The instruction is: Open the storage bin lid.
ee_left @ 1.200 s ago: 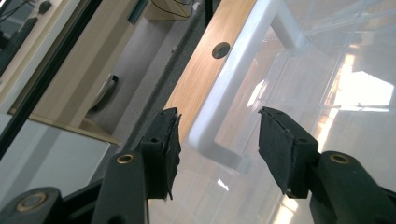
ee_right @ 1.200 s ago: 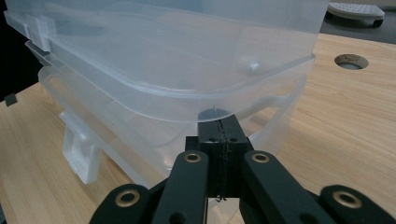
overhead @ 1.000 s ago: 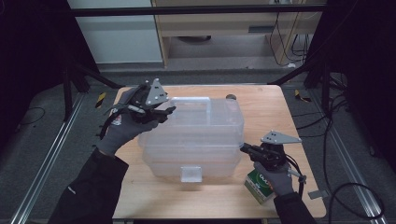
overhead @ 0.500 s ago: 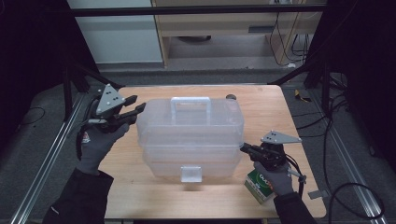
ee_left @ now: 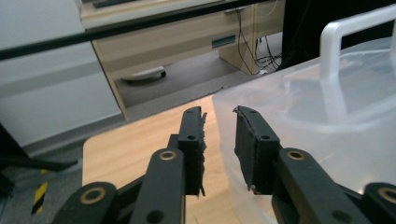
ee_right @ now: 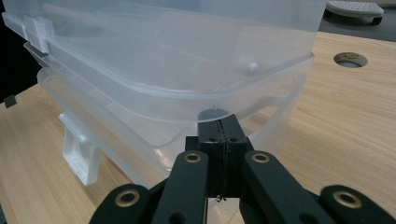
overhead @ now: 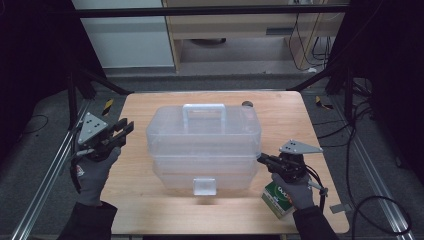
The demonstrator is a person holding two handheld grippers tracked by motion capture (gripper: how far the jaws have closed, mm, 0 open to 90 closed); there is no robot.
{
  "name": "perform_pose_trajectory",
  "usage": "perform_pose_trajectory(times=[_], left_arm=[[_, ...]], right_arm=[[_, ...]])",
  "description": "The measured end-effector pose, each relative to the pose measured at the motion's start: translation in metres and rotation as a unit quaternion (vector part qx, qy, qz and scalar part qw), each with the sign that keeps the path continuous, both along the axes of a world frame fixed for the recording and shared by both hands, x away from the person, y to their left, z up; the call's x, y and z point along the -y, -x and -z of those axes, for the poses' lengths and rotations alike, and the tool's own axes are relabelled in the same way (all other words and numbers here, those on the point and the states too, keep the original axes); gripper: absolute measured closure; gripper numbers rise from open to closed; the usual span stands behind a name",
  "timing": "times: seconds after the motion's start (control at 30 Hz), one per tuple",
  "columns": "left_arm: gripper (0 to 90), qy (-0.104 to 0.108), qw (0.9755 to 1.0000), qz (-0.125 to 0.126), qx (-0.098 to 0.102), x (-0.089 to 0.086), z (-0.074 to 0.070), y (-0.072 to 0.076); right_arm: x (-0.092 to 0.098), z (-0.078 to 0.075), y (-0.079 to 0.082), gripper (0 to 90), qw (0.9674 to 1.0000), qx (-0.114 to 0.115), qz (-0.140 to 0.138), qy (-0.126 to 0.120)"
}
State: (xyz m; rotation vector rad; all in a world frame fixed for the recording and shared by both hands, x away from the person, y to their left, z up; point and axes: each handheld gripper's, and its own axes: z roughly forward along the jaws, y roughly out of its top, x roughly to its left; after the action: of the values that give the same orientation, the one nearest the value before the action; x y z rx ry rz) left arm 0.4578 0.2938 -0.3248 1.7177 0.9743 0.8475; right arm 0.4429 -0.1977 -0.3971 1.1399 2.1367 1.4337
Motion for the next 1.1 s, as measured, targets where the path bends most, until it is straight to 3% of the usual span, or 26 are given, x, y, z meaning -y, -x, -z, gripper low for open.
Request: perform_pose_trajectory(times=[0.17, 0.5, 0.7, 0.83, 1.1], left_arm=[[79.7, 0.011, 0.9998, -0.007, -0.017, -0.009, 0.021, 0.004], [89.2, -0.002, 0.9981, -0.008, -0.061, -0.014, 0.046, 0.003], [89.3, -0.010, 0.9964, 0.021, -0.082, -0.012, 0.060, 0.006], [89.5, -0.001, 0.9939, 0.042, -0.102, -0.011, 0.071, 0.005], [89.5, -0.022, 0.9897, 0.082, -0.116, 0.007, 0.081, 0.003]], right_arm=[[0.000, 0.000, 0.000, 90.0, 1.0000, -0.002, 0.000, 0.000], [0.000, 0.000, 0.000, 90.0, 1.0000, -0.004, -0.002, -0.002], [0.000, 0.001, 0.000, 90.0, 1.0000, -0.003, -0.002, -0.001], [0.000, 0.001, -0.001, 90.0, 1.0000, -0.005, -0.003, -0.001], [0.000, 0.003, -0.002, 90.0, 1.0000, -0.008, -0.004, 0.001]])
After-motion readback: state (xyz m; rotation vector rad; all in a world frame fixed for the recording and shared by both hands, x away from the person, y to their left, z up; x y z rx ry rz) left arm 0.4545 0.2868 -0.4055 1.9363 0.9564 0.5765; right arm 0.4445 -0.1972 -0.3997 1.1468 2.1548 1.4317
